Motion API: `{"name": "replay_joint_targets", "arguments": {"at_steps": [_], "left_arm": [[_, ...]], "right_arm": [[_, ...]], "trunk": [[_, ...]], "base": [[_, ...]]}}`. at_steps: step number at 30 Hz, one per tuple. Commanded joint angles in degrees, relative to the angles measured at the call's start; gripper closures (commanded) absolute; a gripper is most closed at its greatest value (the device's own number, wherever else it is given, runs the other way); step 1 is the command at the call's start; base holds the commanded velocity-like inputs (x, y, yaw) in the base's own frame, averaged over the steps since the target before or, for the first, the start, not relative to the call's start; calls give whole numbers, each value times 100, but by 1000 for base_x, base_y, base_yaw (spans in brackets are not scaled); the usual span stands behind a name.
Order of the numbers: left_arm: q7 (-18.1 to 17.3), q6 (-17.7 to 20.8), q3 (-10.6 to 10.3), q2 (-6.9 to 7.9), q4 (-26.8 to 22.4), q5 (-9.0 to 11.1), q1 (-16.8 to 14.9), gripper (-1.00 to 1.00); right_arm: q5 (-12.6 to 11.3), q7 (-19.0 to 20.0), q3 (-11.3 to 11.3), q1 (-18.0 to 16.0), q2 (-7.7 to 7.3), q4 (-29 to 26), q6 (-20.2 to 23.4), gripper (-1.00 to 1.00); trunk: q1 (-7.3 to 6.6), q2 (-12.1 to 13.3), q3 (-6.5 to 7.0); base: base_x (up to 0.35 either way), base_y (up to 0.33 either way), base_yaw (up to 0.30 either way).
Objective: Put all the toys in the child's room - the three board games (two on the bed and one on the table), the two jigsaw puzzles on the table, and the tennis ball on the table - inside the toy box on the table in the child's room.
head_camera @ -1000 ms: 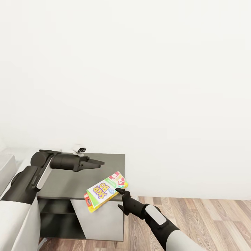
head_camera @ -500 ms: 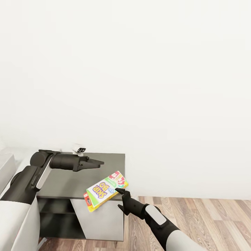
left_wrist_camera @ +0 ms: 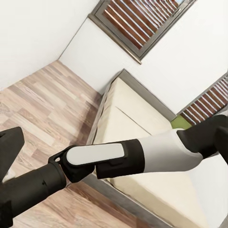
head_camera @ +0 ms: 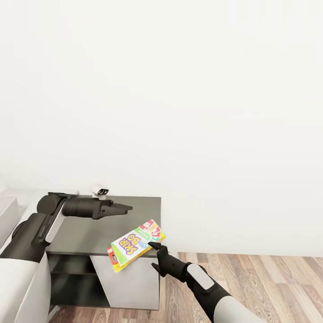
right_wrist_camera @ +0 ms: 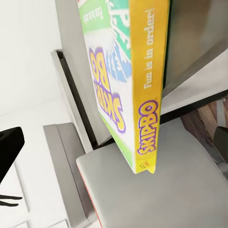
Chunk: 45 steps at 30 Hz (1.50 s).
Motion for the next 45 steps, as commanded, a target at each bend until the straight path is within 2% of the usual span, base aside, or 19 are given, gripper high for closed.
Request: {"name": "replay_joint_targets", "arguments": {"at_steps": [1, 11, 45], "left_arm": [[-21, 61, 8, 6, 0, 4, -5, -100], [-21, 61, 38, 6, 0, 4, -5, -100], [-21, 61, 47, 6, 9, 66, -5, -100]], "right_arm": [[-1, 22, 9, -6, 0, 8, 5, -100], [-1, 21, 12, -6, 0, 8, 5, -100], [-1, 21, 10, -6, 0, 8, 5, -100]], "trunk": [[0, -4, -7], [0, -4, -7], [0, -4, -7]], "base": [[33, 0, 0], [94, 24, 0], [2, 25, 0]]}}
